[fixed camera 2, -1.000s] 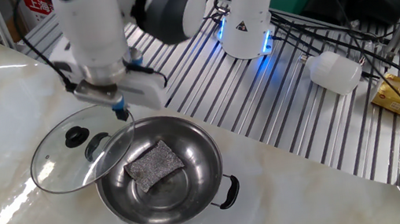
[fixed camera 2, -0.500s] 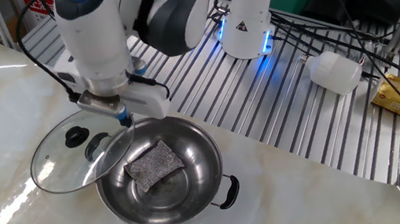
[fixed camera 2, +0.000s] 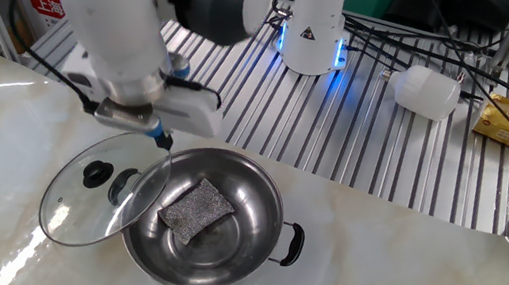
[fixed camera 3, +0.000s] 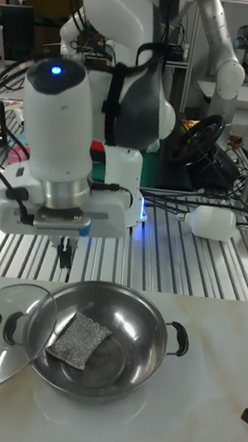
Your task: Cover the pot with the lid
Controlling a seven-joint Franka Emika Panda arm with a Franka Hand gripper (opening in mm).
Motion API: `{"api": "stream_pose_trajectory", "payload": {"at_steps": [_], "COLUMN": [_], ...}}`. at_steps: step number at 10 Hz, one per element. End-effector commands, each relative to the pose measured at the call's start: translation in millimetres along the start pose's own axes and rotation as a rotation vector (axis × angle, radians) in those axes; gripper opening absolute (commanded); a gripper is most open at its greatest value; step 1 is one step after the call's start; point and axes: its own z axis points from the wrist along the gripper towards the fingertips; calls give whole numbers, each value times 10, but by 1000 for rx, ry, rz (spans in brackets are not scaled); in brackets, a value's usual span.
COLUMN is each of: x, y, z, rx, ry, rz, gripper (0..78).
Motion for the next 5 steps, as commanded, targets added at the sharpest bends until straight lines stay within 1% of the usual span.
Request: {"api": "stream_pose_trajectory", "payload": {"at_steps": [1,2,3,4,5], "x": [21,34,38,38,27], "y": [78,28,2,2,-24], "z": [-436,-409,-387,-387,-316], "rx": [-19,-19,-19,-19,-8], "ry": [-7,-11,-8,-8,2], "rz": [30,19,21,21,34], "gripper": [0,0,0,0,0]}}
